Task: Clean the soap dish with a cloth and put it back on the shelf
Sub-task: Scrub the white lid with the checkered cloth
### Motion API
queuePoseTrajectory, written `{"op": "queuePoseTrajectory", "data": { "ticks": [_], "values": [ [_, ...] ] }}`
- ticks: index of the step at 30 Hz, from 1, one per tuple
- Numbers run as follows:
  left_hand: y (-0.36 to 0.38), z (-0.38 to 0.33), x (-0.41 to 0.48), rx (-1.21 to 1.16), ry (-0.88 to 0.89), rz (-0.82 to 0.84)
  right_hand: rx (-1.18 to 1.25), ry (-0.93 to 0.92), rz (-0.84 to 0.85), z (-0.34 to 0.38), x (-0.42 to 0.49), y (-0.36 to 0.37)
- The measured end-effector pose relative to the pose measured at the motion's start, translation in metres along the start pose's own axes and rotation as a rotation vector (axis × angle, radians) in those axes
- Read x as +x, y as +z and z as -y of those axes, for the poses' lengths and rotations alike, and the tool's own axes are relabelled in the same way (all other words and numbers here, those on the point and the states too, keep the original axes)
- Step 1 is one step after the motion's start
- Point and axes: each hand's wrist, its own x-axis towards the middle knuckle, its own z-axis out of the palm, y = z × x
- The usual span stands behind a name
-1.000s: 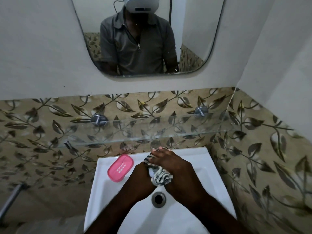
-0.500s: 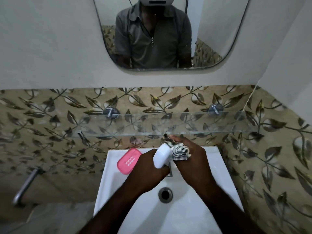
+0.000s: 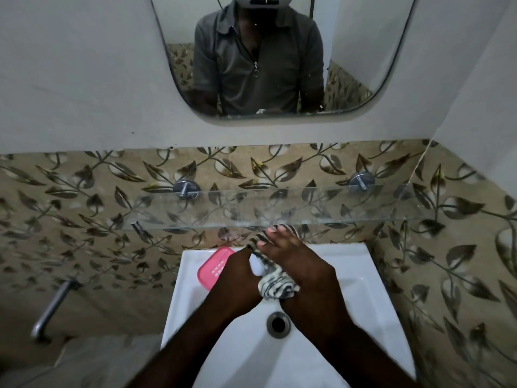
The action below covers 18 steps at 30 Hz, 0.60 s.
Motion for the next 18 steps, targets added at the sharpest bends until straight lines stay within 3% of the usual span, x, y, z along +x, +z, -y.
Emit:
{"op": "queuePoseTrajectory", "data": {
  "ticks": [1, 5, 7, 11, 12, 15, 18],
  "values": [
    [0.0, -0.002, 0.0, 0.007, 0.014, -0.007, -0.004, -0.013, -0.006, -0.006, -0.001, 0.001],
    [0.006, -0.009, -0.003, 0.0, -0.025, -0.085, 0.153, 0.428, -0.1, -0.024, 0.003, -0.004],
    [0.008, -0.009, -0.002, 0.0, 0.003, -0.053, 0.128, 0.346, -0.075, -0.017, 0.0, -0.006],
    [0.007, -0.011, -0.001, 0.048, 0.027, 0.002, 0.036, -0.007, -0.059, -0.008, -0.005, -0.007],
    [0.007, -0.012, -0.002, 0.063, 0.085, -0.015, 0.084, 0.043, -0.082, -0.011, -0.005, -0.007],
    [0.008, -0.02, -0.007, 0.082, 0.092, -0.1, 0.335, 0.432, -0.156, -0.016, 0.0, -0.014],
    [0.01, -0.021, -0.006, 0.046, 0.143, -0.092, 0.264, 0.356, -0.1, -0.009, 0.0, -0.017]
  ]
}}
